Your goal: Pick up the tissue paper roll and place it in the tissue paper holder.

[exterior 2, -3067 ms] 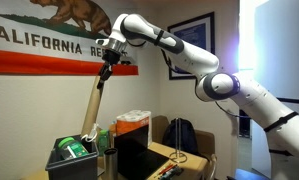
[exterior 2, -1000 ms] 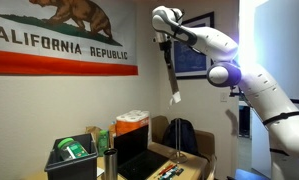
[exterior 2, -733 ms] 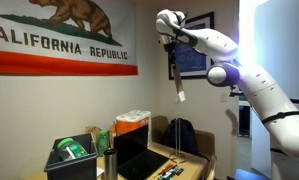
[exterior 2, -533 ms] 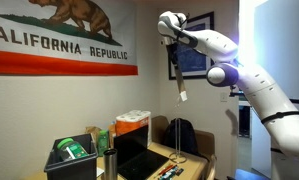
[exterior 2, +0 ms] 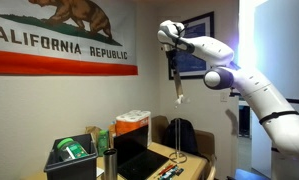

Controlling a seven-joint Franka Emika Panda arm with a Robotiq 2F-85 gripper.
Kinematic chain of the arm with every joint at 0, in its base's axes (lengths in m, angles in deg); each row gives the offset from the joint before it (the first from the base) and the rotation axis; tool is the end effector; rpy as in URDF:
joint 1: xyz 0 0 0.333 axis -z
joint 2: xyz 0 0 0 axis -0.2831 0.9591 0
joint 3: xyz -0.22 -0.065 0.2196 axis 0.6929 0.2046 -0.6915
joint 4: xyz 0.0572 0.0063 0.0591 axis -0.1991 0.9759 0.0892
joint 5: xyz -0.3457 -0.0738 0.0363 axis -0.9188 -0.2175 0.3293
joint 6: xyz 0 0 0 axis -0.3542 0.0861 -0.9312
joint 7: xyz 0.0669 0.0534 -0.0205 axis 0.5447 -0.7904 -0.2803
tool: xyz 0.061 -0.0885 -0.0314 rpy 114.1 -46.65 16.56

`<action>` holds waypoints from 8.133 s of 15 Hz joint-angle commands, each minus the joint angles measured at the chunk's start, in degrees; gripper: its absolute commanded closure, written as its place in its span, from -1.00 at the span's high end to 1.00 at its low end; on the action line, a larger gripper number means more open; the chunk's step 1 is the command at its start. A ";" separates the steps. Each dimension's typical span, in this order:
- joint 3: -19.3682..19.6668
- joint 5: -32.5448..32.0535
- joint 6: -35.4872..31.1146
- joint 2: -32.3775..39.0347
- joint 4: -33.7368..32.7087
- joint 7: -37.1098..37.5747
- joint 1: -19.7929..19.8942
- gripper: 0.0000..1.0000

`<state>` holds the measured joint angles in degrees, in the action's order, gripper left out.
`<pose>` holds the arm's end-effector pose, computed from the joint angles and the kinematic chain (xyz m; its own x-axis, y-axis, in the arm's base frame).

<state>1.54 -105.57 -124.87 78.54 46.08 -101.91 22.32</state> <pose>0.5433 -0.1427 0.7384 0.9670 0.2342 -0.1000 0.2546 -0.8970 0.3613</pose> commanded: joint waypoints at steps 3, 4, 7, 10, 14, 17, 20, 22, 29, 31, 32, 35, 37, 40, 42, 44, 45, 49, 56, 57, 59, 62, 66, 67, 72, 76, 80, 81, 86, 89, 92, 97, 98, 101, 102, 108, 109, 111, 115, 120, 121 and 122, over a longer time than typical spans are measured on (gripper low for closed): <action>-0.98 2.81 -1.93 2.67 -0.05 1.07 1.15 -0.97; -1.06 2.90 -1.99 3.14 -0.16 1.25 1.01 -0.97; -1.27 3.39 -2.46 4.23 -0.36 1.61 0.69 -0.97; -1.38 3.63 -3.18 5.02 -0.42 2.25 0.34 -0.97; -1.65 4.20 -3.29 5.79 -0.31 4.13 0.25 -0.97; -1.59 3.87 -2.77 6.21 -0.16 5.07 0.09 -0.97; -1.47 3.69 -2.24 6.55 -0.05 6.00 -0.03 -0.97; -1.46 3.66 -1.88 6.72 0.02 6.30 -0.12 -0.97; -1.68 4.13 -1.11 7.39 0.11 7.85 -0.06 -0.97; -1.73 4.19 -0.68 7.55 0.13 8.73 -0.05 -0.97; -1.69 4.12 -0.49 7.62 0.12 8.97 -0.09 -0.97; -1.99 3.84 1.77 9.73 -3.37 9.32 0.17 -0.97; -1.62 3.94 0.45 6.90 1.86 10.39 -0.39 -0.97; -1.48 3.70 1.76 7.30 1.71 10.82 -0.47 -0.97; -1.41 3.62 2.38 7.39 1.92 11.38 -0.51 -0.97; -1.52 3.08 4.65 10.69 -3.59 11.12 -0.07 -0.97; -1.17 3.24 2.87 8.05 1.25 11.98 -0.54 -0.97; -0.70 2.77 2.98 9.13 -0.22 13.48 -0.45 -0.97; -0.36 2.25 1.94 9.49 -0.40 14.53 -0.48 -0.97; -0.30 2.05 1.37 9.65 -0.48 14.27 -0.52 -0.97; -0.12 1.66 0.39 9.91 -0.57 13.99 -0.59 -0.97; 0.18 0.76 -1.94 10.37 -0.63 13.62 -0.66 -0.97; 0.09 1.31 -3.47 10.91 -0.22 13.59 -0.37 -0.97; 0.07 1.44 -3.03 11.00 -0.08 13.71 -0.38 -0.97; 0.28 1.33 -1.08 11.95 -0.58 14.22 -0.52 -0.97; 0.56 0.98 -0.34 12.29 -0.59 14.22 -0.70 -0.97; 0.59 1.06 -1.14 11.21 1.83 14.90 -0.96 -0.97; 0.57 1.09 -1.35 11.20 2.03 14.93 -1.00 -0.97; 0.45 1.28 -1.28 12.40 0.58 15.52 -0.92 -0.97; 0.37 1.39 -1.39 12.90 -0.22 15.59 -0.84 -0.97; 0.12 1.77 -1.45 12.93 -0.19 15.61 -0.75 -0.97; -0.58 2.79 -1.59 13.32 -0.20 15.73 -0.64 -0.97; -0.75 3.02 -1.69 13.46 -0.24 15.89 -0.60 -0.97; -0.85 3.12 -1.95 13.92 -0.28 15.81 -0.70 -0.97; -0.85 3.11 -2.04 14.09 -0.29 15.77 -0.75 -0.97; -0.76 2.97 -2.47 15.05 -0.30 15.93 -1.18 -0.97; -0.76 2.99 -2.52 15.23 -0.30 16.00 -1.24 -0.97; -0.71 2.92 -2.66 15.60 -0.31 16.00 -1.35 -0.97; -0.59 2.78 -3.58 16.28 -0.42 16.07 -1.41 -0.97; -0.41 2.54 -6.27 17.13 -0.57 15.95 -1.50 -0.97; -0.39 2.54 -6.75 17.27 -0.53 15.96 -1.51 -0.97; -0.38 2.57 -7.34 17.40 -0.56 16.00 -1.49 -0.97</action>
<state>0.93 -103.57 -130.35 95.49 46.06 -87.64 21.14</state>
